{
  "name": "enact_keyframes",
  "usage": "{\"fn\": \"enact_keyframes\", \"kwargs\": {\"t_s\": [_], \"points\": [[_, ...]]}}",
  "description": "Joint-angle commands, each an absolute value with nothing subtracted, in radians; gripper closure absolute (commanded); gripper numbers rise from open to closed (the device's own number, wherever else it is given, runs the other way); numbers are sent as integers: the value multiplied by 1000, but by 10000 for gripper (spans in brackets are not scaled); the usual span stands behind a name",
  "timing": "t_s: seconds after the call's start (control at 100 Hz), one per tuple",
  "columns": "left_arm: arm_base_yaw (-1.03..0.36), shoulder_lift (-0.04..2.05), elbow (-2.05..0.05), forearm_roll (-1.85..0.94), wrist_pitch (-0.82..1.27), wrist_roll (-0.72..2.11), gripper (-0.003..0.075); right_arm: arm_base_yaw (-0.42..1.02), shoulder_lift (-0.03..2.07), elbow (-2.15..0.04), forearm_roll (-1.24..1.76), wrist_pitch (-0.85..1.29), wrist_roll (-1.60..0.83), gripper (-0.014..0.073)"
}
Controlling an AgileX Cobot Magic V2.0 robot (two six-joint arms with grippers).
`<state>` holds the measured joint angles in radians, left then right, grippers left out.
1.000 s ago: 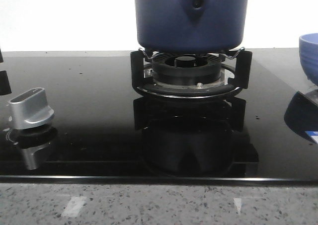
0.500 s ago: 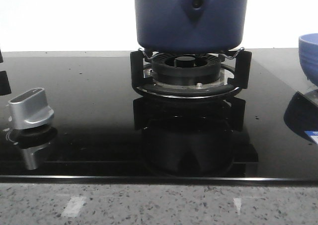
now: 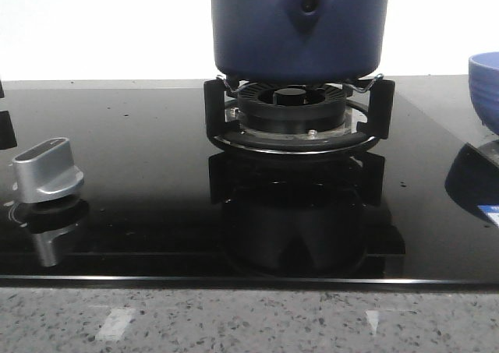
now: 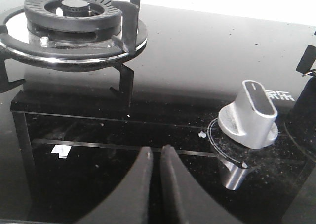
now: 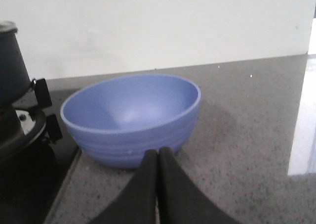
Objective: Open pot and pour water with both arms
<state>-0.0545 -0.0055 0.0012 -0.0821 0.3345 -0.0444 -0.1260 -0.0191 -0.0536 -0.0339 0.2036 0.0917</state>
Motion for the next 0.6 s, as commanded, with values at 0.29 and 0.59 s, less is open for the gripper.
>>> {"fn": "enact_keyframes", "kwargs": {"t_s": [0.29, 0.59], "points": [[-61, -30, 33, -100, 299, -53, 740, -133, -28, 37, -36, 196, 101, 663], [-61, -30, 33, -100, 299, -53, 740, -133, -28, 37, -36, 308, 101, 663]]}}
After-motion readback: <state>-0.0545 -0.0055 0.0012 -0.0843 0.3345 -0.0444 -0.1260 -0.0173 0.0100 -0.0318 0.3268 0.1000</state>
